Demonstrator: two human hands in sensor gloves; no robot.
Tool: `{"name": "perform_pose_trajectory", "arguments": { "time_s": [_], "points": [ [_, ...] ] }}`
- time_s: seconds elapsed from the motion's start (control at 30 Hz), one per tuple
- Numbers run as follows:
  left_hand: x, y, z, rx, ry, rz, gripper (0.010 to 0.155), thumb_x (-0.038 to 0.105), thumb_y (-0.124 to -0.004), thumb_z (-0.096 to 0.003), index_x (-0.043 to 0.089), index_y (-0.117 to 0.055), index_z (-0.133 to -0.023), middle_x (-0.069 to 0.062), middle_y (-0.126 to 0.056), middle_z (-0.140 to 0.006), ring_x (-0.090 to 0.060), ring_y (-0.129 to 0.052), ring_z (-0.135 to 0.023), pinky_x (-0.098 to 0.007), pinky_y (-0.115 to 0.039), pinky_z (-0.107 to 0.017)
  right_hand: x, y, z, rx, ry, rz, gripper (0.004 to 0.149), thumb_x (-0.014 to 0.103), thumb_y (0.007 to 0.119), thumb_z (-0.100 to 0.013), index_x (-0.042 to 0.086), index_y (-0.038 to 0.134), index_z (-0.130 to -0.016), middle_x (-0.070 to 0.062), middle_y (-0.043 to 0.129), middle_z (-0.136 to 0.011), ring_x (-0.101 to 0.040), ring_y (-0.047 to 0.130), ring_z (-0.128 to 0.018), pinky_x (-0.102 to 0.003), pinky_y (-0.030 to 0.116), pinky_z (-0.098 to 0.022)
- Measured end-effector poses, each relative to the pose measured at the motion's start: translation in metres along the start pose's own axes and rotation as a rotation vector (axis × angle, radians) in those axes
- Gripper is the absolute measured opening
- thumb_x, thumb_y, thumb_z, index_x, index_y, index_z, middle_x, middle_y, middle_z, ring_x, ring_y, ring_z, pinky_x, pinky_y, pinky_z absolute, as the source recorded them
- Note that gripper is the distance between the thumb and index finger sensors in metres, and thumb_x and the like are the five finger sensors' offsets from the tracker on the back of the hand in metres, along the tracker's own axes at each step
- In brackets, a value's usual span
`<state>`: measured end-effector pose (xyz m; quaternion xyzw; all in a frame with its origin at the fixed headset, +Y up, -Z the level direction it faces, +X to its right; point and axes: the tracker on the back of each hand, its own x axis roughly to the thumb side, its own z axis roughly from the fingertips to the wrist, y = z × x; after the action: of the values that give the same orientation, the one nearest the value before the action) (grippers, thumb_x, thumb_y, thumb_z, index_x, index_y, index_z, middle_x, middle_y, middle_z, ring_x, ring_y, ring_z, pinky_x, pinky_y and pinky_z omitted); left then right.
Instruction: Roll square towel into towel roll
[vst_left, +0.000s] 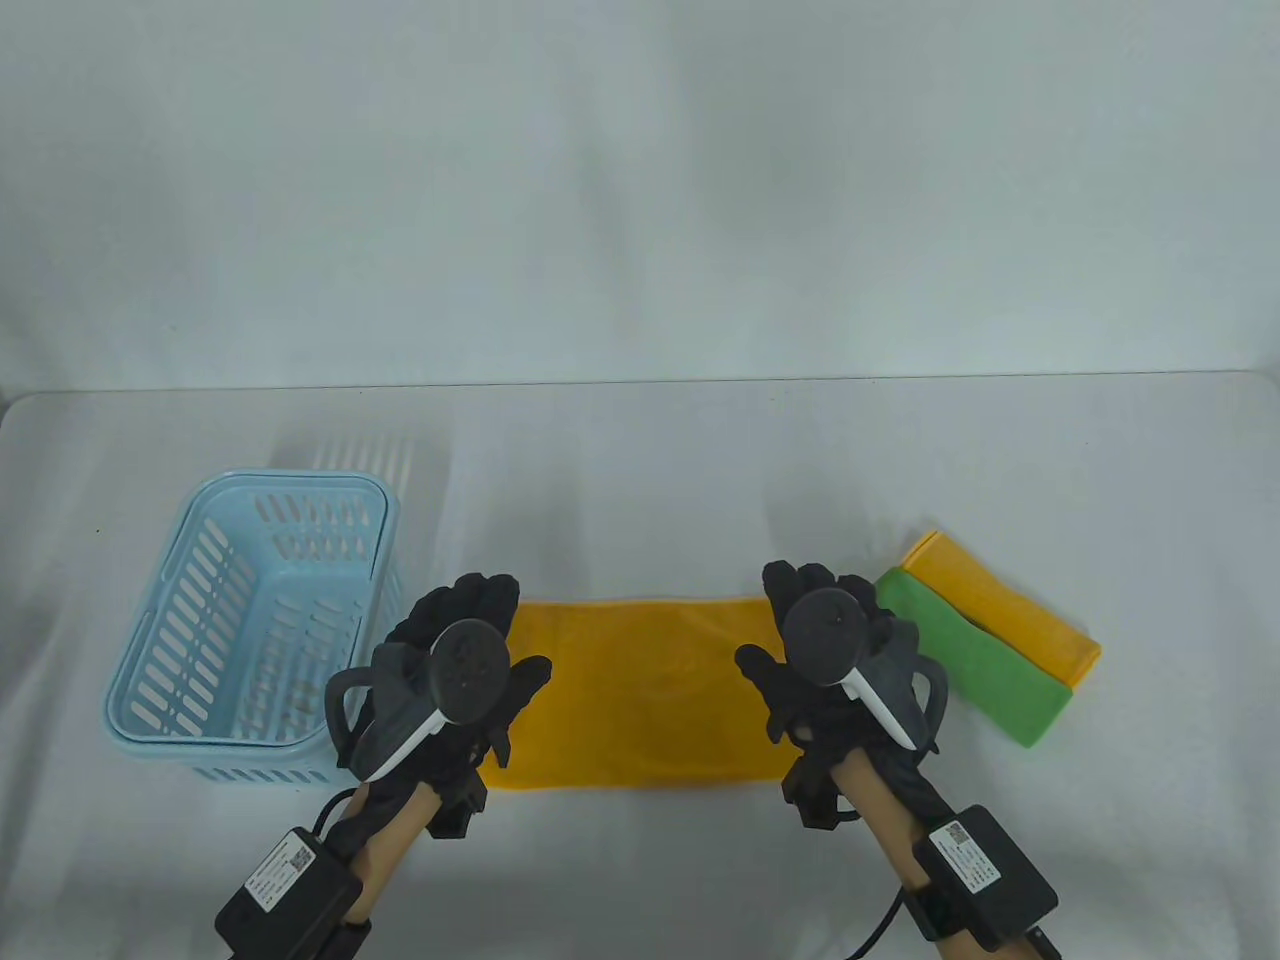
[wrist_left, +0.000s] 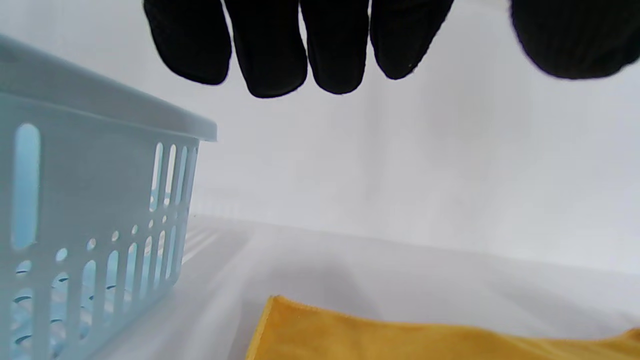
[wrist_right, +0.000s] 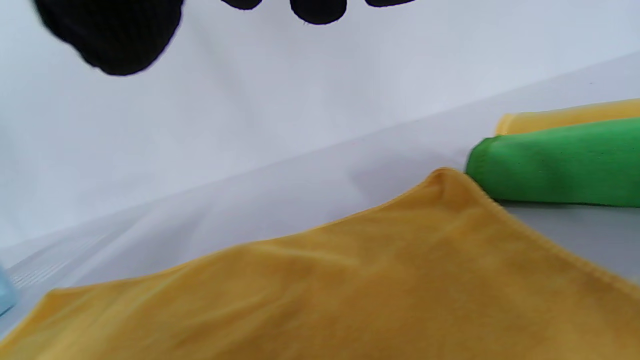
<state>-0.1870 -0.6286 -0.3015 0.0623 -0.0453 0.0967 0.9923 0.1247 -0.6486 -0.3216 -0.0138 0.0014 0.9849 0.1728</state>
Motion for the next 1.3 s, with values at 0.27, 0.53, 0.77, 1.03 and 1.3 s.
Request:
{"name": "perform_pose_trajectory", "arguments": {
  "time_s": [0.27, 0.53, 0.77, 1.03, 1.3],
  "points": [
    [-0.013, 0.009, 0.013, 0.054, -0.004, 0.051, 0.083, 0.062, -0.074, -0.0343, 0.031, -0.053, -0.108, -0.002, -0.059, -0.114, -0.038, -0.067, -0.105, -0.059, -0.061, -0.073, 0.052, 0.019, 0.017, 0.061, -0.144, 0.018, 0.080, 0.060, 0.073, -0.032, 0.042, 0.034, -0.100, 0.005, 0.040, -0.112, -0.037, 0.038, -0.108, -0.064, 0.038, -0.074],
    [-0.026, 0.019, 0.020, 0.114, 0.027, 0.061, 0.082, 0.062, -0.074, -0.0345, 0.031, -0.053, -0.108, -0.002, -0.059, -0.114, -0.037, -0.067, -0.105, -0.059, -0.060, -0.073, 0.098, 0.064, 0.025, 0.197, -0.239, 0.064, 0.080, 0.060, 0.072, -0.033, 0.040, 0.034, -0.100, 0.005, 0.040, -0.112, -0.036, 0.039, -0.108, -0.064, 0.040, -0.074],
    [-0.037, 0.026, 0.021, 0.133, 0.049, 0.088, 0.082, 0.062, -0.074, -0.0346, 0.031, -0.054, -0.107, -0.002, -0.059, -0.114, -0.037, -0.067, -0.105, -0.059, -0.060, -0.073, 0.131, 0.120, 0.022, 0.398, -0.344, 0.073, 0.081, 0.058, 0.071, -0.034, 0.037, 0.031, -0.100, 0.004, 0.037, -0.111, -0.035, 0.044, -0.106, -0.061, 0.045, -0.073],
    [-0.040, 0.027, 0.020, 0.133, 0.054, 0.109, 0.082, 0.062, -0.074, -0.0349, 0.030, -0.054, -0.108, -0.003, -0.059, -0.114, -0.037, -0.068, -0.105, -0.059, -0.061, -0.073, 0.169, 0.167, 0.015, 0.545, -0.401, 0.100, 0.069, 0.053, 0.074, -0.035, 0.033, 0.050, -0.097, 0.003, 0.056, -0.105, -0.032, 0.061, -0.097, -0.055, 0.057, -0.069],
    [-0.037, 0.028, 0.022, 0.135, 0.034, 0.116, 0.082, 0.061, -0.074, -0.0351, 0.030, -0.053, -0.108, -0.003, -0.060, -0.113, -0.037, -0.068, -0.104, -0.059, -0.061, -0.073, 0.182, 0.182, 0.007, 0.481, -0.341, 0.202, 0.057, 0.049, 0.077, -0.035, 0.037, 0.061, -0.088, 0.008, 0.059, -0.094, -0.027, 0.062, -0.085, -0.051, 0.055, -0.069]
  ]
}}
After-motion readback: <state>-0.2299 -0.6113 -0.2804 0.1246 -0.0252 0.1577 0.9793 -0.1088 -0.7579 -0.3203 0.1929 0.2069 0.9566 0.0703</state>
